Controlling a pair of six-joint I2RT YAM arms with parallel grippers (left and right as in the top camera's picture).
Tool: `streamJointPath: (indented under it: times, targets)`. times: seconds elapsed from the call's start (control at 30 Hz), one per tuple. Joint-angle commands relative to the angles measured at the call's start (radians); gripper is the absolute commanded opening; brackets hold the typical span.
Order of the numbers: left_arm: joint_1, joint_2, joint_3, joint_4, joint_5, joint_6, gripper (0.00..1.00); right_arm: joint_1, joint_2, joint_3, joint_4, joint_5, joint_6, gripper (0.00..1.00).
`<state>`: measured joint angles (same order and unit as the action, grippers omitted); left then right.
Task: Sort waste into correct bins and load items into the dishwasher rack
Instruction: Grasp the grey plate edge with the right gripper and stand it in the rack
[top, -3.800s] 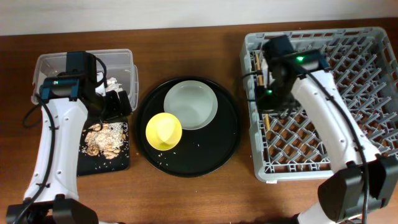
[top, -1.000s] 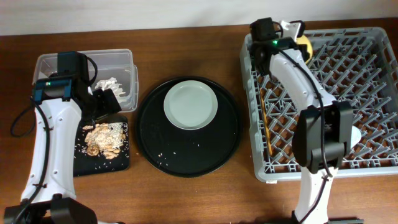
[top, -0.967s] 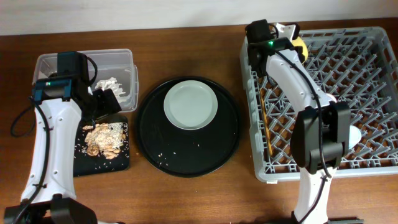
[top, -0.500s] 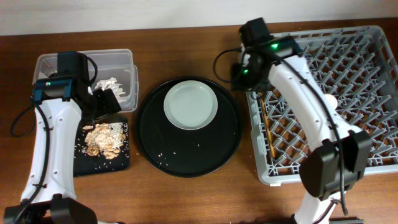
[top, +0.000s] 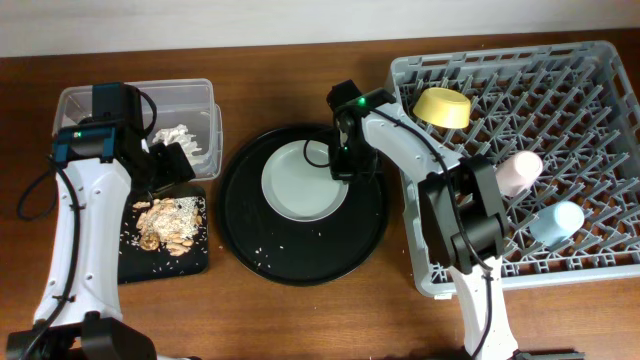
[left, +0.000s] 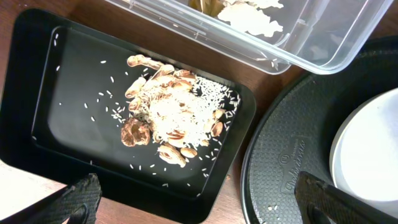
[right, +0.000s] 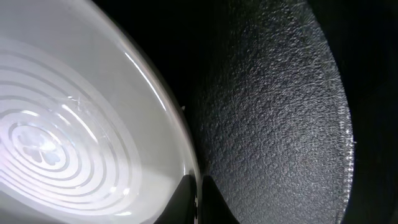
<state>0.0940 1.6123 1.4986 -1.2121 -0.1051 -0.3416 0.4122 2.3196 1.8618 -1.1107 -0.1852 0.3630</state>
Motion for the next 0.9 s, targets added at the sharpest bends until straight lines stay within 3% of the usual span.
streamJointPath:
  times: [0.0, 0.17, 0.23, 0.27, 0.3, 0.37, 0.53, 0.7, 0.8, 0.83, 0.87]
  targets:
    - [0.003, -0.014, 0.002, -0.001, 0.011, -0.013, 0.99, -0.057, -0.083, 0.056, -0.071, 0.025, -0.035, 0.04]
    - [0.003, -0.014, 0.002, 0.0, 0.011, -0.013, 0.99, -0.2, -0.279, 0.286, -0.238, 0.176, -0.15, 0.04]
    - [0.003, -0.014, 0.002, 0.0, 0.011, -0.013, 0.99, -0.274, -0.354, 0.33, -0.247, 0.41, -0.15, 0.04]
    - [0.003, -0.014, 0.002, 0.0, 0.011, -0.013, 0.99, -0.296, -0.376, 0.33, -0.273, 0.628, -0.145, 0.04]
    - [0.003, -0.014, 0.002, 0.0, 0.011, -0.013, 0.99, -0.294, -0.375, 0.323, -0.312, 0.832, -0.085, 0.04]
    - [0.003, -0.014, 0.002, 0.0, 0.011, -0.013, 0.99, -0.294, -0.375, 0.29, -0.369, 0.957, 0.111, 0.04]
    - [0.003, -0.014, 0.002, -0.001, 0.011, -0.013, 0.99, -0.2, -0.374, 0.072, -0.31, 0.952, 0.177, 0.04]
    - [0.003, -0.014, 0.002, -0.001, 0.011, -0.013, 0.99, -0.069, -0.371, 0.036, -0.294, 0.865, 0.219, 0.05]
    - [0.002, -0.014, 0.002, -0.001, 0.011, -0.013, 0.99, -0.084, -0.411, 0.042, -0.288, 0.635, 0.218, 0.14]
    - [0.003, -0.014, 0.002, -0.002, 0.011, -0.013, 0.99, -0.102, -0.446, 0.042, -0.288, 0.602, 0.218, 0.26]
    - [0.003, -0.014, 0.002, -0.002, 0.011, -0.013, 0.99, -0.131, -0.501, 0.042, -0.288, 0.559, 0.21, 0.44]
